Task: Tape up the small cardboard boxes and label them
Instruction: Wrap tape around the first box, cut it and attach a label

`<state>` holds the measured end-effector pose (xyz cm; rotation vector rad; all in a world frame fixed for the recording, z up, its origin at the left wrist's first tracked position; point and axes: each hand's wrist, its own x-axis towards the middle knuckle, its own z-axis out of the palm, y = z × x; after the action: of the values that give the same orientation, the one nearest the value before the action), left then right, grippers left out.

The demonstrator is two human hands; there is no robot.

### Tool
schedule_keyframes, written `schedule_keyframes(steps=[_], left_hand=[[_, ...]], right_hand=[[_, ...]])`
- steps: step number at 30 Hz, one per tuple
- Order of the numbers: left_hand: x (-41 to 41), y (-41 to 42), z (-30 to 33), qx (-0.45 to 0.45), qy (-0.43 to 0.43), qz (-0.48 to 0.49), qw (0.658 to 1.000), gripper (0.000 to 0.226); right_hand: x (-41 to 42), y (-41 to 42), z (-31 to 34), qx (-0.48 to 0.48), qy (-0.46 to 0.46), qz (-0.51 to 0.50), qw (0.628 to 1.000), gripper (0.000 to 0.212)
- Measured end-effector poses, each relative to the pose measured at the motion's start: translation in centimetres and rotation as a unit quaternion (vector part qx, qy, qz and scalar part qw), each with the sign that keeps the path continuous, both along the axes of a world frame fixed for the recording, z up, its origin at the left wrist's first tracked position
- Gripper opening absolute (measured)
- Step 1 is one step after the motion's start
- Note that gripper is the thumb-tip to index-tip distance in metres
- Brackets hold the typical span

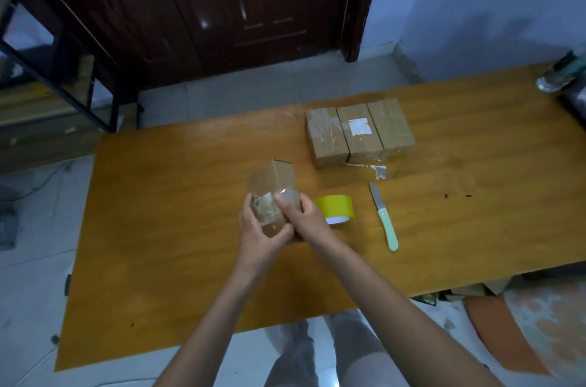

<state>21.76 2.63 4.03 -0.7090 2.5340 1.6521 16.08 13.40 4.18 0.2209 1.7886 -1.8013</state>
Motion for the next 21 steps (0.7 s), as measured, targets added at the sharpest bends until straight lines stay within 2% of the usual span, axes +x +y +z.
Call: schedule_keyframes(steps=[2,5,8,11,13,15,18,19,21], left_hand=[[-0.9,0.6,0.3,-0.010,-0.002,-0.018,1.000,0.107],[-2.0,1.5,0.3,-0.007,-0.006,-0.061,0.998,0.100],[-2.8,2.8,0.3,0.004,-0.010,-0.071,0.997,0.103],[-3.9,3.7,0.4,0.002,-0.012,-0.079,0.997,0.110],[-4.9,4.1,0.4,-0.042,0.016,-0.063,0.997,0.111],[-5.9,4.6,0.7,-0.083,0.047,-0.048,0.994,0.111],[-7.0,5.5,1.1,-0.117,0.083,-0.095,0.985,0.096],[-7.4,5.6,1.2,-0.103,0.098,-0.101,0.985,0.087],[-7.9,5.8,1.5,0.002,0.100,-0.049,0.994,0.063]], right_hand=[[-0.9,0.5,-0.3,-0.027,0.011,-0.041,0.999,0.031],[-1.8,2.2,-0.5,-0.011,0.038,-0.072,0.997,0.024],[-2.5,3.7,-0.4,0.012,0.035,-0.082,0.996,0.033],[-3.4,5.0,-0.3,0.086,0.037,-0.086,0.992,0.047],[-4.2,5.7,0.0,0.113,0.038,-0.094,0.988,0.047],[-5.0,6.1,0.5,0.092,0.036,-0.062,0.993,0.048],[-5.9,6.7,1.4,0.004,0.023,-0.048,0.999,0.037],[-6.1,7.2,1.4,-0.008,0.021,-0.068,0.997,0.041],[-6.8,8.1,1.5,0.023,0.041,-0.088,0.995,0.050]])
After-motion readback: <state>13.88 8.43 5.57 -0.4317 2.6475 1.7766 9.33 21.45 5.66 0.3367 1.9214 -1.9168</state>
